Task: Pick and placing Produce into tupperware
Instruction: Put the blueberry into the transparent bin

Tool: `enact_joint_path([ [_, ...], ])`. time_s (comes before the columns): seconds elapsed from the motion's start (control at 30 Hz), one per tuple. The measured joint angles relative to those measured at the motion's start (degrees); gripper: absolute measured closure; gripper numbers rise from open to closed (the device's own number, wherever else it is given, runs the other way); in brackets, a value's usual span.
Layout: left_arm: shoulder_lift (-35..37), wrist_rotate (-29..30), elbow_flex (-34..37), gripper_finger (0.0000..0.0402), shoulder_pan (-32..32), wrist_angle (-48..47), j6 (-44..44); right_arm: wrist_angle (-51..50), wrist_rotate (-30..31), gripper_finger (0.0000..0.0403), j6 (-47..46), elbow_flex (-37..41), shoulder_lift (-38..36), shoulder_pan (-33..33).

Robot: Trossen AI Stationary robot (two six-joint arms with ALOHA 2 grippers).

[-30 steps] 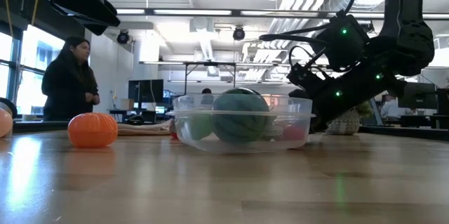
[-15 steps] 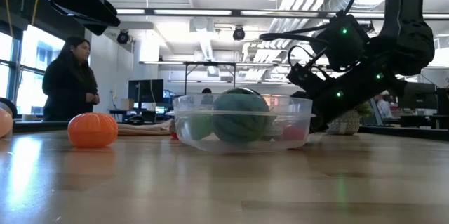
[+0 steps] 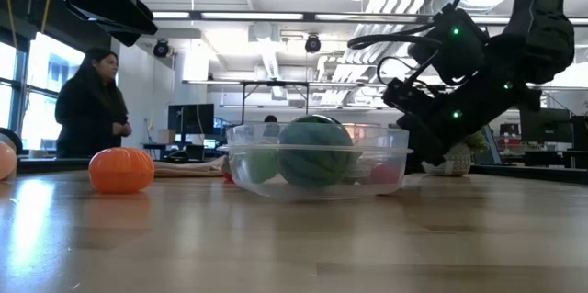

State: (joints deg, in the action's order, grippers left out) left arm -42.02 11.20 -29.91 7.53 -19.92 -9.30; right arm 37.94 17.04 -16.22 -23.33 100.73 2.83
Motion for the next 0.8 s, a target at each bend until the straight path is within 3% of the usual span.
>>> enact_joint_path([
  [0.47, 0.0, 0.0, 0.0, 0.0401, 0.0, 0.0, 0.0, 0.0, -2.3, 0.0318, 0.2, -0.1, -0.2, -2.3],
  [0.8, 0.0, 0.0, 0.0, 0.0401, 0.0, 0.0, 0.0, -3.5, -2.8, 0.0315, 4.7, -3.8, -0.1, -3.4],
])
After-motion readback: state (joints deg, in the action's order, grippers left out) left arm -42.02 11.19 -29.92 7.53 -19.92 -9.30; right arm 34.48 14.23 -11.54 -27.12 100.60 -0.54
